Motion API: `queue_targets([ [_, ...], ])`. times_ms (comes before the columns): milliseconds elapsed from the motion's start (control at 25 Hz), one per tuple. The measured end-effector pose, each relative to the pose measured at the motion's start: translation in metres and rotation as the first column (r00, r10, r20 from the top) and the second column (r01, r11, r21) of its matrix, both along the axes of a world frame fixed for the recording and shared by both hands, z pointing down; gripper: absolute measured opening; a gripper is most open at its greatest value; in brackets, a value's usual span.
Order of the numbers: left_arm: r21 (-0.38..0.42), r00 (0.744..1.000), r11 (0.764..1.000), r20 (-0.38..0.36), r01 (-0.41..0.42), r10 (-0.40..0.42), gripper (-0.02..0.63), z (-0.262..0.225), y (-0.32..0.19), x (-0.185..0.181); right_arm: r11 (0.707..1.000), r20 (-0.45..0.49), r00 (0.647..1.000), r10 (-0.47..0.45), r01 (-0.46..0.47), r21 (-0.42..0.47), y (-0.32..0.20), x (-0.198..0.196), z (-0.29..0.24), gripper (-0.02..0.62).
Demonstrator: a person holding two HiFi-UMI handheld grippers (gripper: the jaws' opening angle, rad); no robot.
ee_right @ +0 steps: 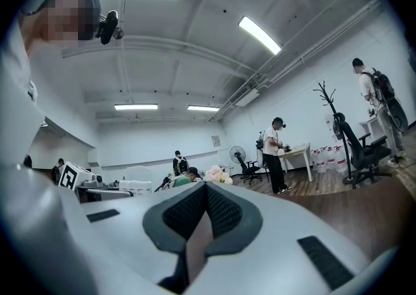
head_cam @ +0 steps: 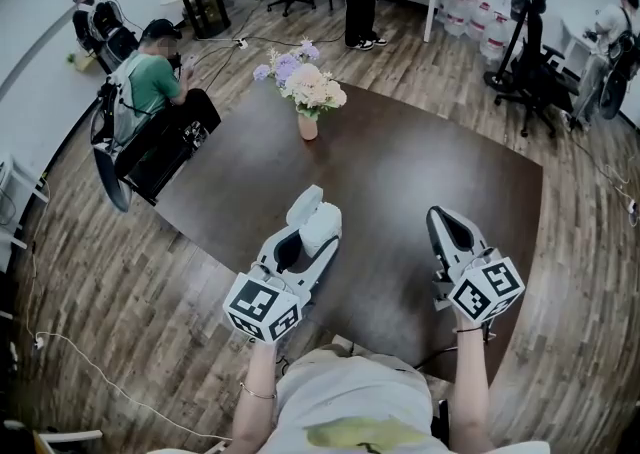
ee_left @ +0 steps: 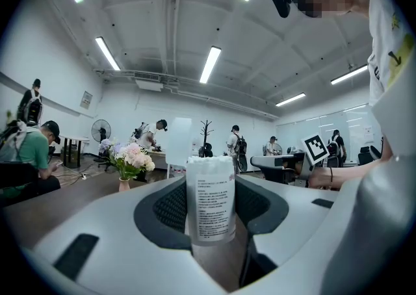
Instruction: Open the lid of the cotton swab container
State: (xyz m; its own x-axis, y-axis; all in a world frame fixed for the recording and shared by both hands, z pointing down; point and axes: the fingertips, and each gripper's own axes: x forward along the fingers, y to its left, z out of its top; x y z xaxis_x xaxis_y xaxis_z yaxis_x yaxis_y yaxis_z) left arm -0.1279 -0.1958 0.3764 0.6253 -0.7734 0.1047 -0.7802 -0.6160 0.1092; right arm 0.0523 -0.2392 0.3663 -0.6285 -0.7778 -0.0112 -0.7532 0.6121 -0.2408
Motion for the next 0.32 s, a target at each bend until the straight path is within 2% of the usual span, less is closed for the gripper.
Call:
queue_targets([
  [320, -0.003, 1.000, 1.000, 0.004, -0.025, 0.025, 0.204, -0.0006, 0.0001, 0.0102, 1.000, 0.006, 1.000, 0.010, -0.010, 0.019, 0.0015, 0.0074, -0.0064, 0.020],
])
